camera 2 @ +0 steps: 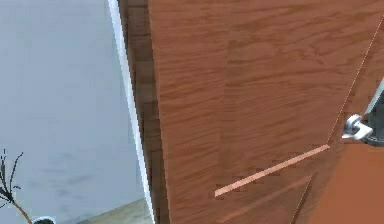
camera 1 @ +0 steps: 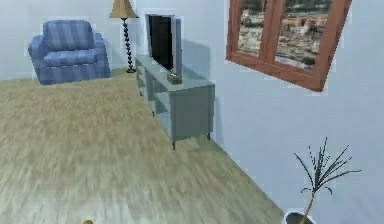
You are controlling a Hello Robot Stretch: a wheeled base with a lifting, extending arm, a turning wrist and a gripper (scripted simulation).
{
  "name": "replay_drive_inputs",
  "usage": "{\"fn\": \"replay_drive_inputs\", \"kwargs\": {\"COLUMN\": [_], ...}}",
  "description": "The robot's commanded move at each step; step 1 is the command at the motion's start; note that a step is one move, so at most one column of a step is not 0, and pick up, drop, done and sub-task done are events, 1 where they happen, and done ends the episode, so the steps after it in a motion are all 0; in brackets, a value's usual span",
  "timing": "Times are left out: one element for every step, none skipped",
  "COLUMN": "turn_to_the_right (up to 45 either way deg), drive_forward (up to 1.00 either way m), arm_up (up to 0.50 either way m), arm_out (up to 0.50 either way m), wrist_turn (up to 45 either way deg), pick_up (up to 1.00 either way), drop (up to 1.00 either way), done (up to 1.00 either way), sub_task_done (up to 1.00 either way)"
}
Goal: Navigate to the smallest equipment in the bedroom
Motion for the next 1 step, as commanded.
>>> {"fn": "replay_drive_inputs", "kwargs": {"turn_to_the_right": [-12.0], "drive_forward": [0.0], "arm_up": [0.0], "arm_out": [0.0], "wrist_turn": [0.0], "pick_up": [0.0], "drop": [0.0], "done": [0.0], "sub_task_done": [0.0]}}
